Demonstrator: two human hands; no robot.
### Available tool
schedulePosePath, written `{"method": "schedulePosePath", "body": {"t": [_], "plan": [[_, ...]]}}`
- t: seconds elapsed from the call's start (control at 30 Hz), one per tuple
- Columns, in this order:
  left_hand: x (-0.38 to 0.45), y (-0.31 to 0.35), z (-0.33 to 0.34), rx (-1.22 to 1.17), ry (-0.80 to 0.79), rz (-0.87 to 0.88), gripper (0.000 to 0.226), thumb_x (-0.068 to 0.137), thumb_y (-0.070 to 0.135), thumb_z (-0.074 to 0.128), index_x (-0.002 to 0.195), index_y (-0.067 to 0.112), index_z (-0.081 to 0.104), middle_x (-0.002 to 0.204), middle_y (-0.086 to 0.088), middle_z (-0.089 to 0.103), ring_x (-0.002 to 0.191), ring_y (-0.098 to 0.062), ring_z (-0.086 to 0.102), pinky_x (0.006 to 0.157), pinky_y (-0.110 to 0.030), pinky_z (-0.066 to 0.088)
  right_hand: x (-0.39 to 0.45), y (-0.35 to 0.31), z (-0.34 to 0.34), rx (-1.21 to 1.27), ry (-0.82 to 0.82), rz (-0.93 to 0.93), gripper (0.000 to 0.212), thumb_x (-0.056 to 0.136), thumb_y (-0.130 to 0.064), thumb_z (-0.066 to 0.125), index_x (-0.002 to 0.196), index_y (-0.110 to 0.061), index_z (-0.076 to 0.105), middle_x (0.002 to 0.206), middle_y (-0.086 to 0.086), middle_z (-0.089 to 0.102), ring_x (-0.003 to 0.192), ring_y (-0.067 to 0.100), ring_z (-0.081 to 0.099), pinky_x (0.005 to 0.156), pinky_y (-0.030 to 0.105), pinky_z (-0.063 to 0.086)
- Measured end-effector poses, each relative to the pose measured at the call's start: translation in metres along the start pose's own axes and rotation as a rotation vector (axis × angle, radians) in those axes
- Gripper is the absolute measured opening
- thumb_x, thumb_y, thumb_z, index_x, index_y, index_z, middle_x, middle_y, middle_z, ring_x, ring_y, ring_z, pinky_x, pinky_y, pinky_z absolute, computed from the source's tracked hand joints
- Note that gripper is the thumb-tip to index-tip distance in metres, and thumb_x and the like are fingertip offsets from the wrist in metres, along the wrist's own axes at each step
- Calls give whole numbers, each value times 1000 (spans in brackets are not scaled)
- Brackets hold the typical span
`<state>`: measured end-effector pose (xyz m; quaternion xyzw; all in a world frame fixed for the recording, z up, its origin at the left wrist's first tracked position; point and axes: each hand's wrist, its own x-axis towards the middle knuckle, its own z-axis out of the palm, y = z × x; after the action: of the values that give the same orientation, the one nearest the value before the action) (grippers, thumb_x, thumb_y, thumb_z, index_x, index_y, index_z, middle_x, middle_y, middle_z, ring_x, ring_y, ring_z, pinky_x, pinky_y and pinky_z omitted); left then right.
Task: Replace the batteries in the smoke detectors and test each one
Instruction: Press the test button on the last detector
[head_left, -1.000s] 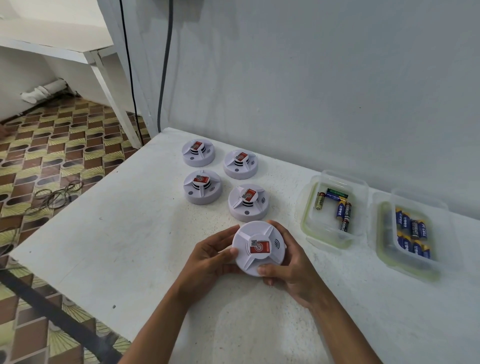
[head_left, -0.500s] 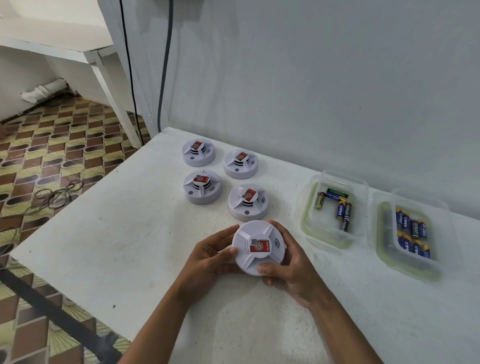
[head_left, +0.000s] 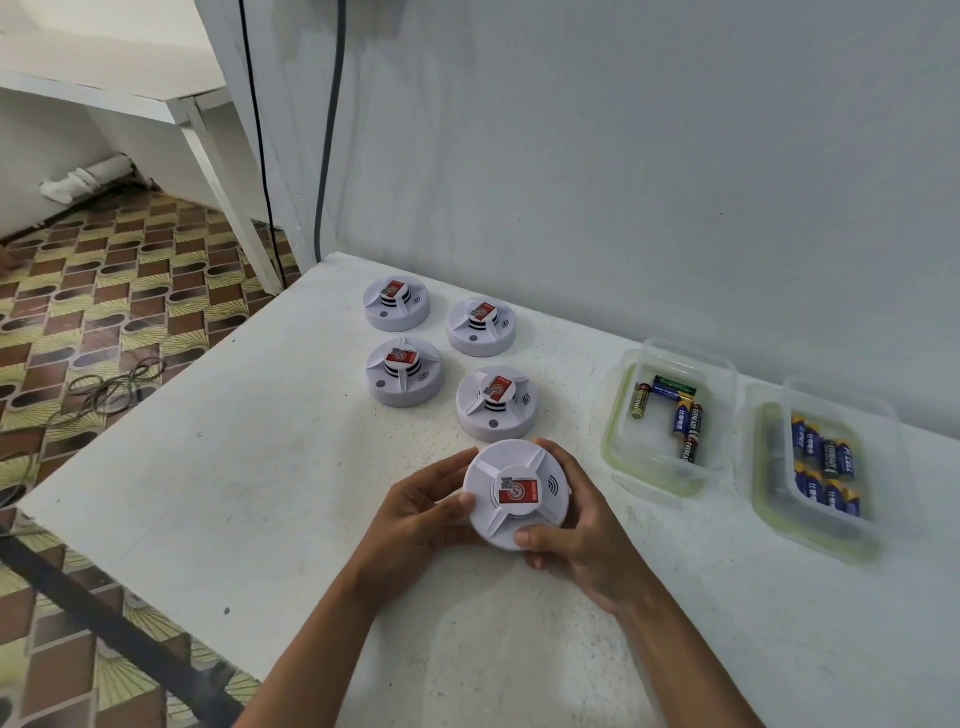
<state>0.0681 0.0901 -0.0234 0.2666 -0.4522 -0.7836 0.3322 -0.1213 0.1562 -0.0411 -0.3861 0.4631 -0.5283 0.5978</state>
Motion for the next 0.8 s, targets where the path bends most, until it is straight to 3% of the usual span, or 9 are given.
{"method": "schedulePosePath", "body": {"t": [0.1, 0.23, 0.43, 0.63, 0.8], "plan": [[0, 1, 0, -4, -13, -11, 52, 76, 26, 79, 126, 19, 64, 129, -17, 61, 115, -38, 60, 83, -46, 56, 0, -1, -1, -10, -4, 1, 82, 67, 0, 75, 133, -37, 46, 120, 13, 55, 77, 23, 55, 53, 32, 49], [0, 2, 1, -2, -2, -18, 54, 75, 28, 80, 126, 20, 64, 129, -17, 62, 115, -39, 60, 84, -48, 56, 0, 0, 0, -23, 0, 1, 81, 67, 0, 76, 134, -36, 46, 121, 14, 55, 76, 23, 55, 53, 31, 49], [0, -2, -1, 15, 18, -2, 38, 88, 7, 60, 121, 23, 67, 126, -15, 64, 112, -38, 62, 81, -45, 57, -1, -1, 0, -17, -3, -9, 80, 67, 1, 75, 133, -35, 47, 118, 12, 57, 74, 23, 54, 53, 32, 48], [-1, 1, 0, 5, 4, -15, 51, 75, 28, 79, 124, 21, 65, 128, -16, 63, 113, -38, 61, 82, -46, 57, 0, 0, -1, -24, -2, -4, 81, 67, -1, 76, 134, -36, 46, 120, 12, 56, 77, 24, 54, 53, 32, 49], [-1, 2, 2, -1, 5, -17, 52, 73, 29, 81, 122, 23, 67, 126, -14, 64, 111, -37, 63, 80, -44, 58, 0, 0, -2, -17, -7, -6, 82, 67, -1, 76, 135, -34, 45, 120, 13, 56, 76, 24, 54, 53, 32, 48]]}}
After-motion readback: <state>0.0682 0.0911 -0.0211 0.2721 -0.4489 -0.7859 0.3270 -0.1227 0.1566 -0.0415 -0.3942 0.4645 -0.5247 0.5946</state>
